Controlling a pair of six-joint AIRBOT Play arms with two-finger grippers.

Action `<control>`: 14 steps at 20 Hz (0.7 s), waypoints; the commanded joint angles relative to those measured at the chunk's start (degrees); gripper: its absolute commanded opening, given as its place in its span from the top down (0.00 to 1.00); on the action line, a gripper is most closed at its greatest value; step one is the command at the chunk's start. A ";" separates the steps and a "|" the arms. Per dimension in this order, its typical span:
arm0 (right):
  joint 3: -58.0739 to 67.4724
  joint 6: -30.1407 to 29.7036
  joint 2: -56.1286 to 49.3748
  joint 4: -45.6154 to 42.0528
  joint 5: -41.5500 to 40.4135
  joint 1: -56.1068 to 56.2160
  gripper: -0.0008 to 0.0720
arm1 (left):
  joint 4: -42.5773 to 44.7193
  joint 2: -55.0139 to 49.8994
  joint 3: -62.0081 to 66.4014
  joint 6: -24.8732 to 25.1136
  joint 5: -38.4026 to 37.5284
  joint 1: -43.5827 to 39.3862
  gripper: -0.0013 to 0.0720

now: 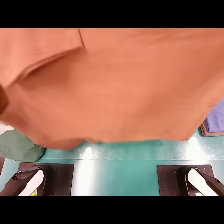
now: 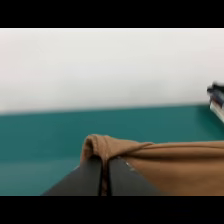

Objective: Fold the shirts.

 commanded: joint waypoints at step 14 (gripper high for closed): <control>2.45 4.42 -46.62 -13.38 -4.04 13.86 0.96 | -1.03 -41.57 -18.91 7.06 20.76 -7.30 0.95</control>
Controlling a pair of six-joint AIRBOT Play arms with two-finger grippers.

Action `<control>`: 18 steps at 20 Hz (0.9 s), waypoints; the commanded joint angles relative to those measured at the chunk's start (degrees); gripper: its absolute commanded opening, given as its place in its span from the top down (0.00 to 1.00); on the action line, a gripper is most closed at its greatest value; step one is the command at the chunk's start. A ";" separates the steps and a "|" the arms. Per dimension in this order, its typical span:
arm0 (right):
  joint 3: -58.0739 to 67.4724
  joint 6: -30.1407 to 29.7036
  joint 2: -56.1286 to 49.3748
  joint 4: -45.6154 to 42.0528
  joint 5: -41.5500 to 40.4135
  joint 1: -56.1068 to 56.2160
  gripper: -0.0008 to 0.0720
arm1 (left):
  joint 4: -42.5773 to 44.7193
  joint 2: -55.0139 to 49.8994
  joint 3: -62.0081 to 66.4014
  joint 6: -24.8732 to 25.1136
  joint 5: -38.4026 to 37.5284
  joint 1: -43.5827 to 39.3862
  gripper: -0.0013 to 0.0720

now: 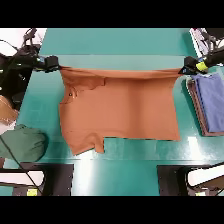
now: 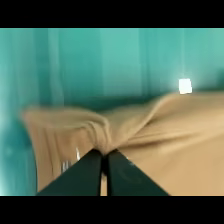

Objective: Fold the shirts.

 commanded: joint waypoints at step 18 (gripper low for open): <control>-22.05 -1.88 6.23 -1.84 -8.59 3.23 0.40 | 3.54 -4.81 -10.03 -1.29 -8.09 -1.22 0.40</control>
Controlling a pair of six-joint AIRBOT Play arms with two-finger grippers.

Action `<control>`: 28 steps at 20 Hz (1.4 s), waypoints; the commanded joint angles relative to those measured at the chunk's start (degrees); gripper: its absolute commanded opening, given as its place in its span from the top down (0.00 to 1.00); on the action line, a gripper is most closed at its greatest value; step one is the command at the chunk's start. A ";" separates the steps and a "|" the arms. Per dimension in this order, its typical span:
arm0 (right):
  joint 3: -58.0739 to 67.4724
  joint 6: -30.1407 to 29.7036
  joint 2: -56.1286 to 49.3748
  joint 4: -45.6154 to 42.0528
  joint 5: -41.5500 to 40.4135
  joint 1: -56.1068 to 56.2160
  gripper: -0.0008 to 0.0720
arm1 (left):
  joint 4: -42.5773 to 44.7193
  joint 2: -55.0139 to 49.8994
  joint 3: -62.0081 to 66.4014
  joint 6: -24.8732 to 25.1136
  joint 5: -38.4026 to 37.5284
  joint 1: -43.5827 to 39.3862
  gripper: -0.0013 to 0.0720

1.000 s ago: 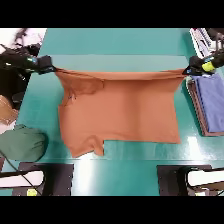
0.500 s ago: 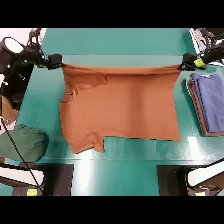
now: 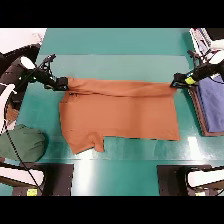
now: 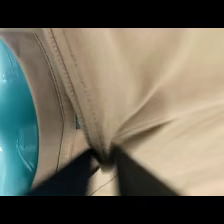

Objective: Fold the shirts.

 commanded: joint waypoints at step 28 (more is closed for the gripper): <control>-23.23 -1.33 28.41 1.90 0.87 -0.79 0.40 | -12.66 38.12 -54.71 -4.28 2.10 0.28 0.95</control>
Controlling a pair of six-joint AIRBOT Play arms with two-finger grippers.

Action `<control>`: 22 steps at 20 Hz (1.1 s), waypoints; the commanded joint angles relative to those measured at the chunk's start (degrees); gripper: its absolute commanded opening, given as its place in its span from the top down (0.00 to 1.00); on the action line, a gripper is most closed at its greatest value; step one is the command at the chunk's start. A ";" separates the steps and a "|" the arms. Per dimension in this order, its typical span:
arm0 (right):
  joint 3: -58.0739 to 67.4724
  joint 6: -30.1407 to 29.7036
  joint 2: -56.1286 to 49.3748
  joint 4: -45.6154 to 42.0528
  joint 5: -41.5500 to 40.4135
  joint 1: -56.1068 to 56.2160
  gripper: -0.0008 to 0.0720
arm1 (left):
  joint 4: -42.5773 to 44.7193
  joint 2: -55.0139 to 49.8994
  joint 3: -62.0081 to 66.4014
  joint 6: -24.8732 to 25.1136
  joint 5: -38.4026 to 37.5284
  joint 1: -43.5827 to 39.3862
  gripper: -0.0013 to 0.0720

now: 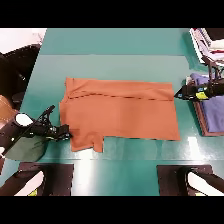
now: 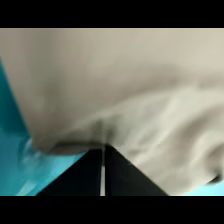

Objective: Fold the shirts.

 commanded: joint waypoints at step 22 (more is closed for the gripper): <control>-29.99 -1.55 1.64 0.74 1.09 -12.96 0.82 | 4.13 6.58 6.38 1.68 -8.74 -0.02 0.95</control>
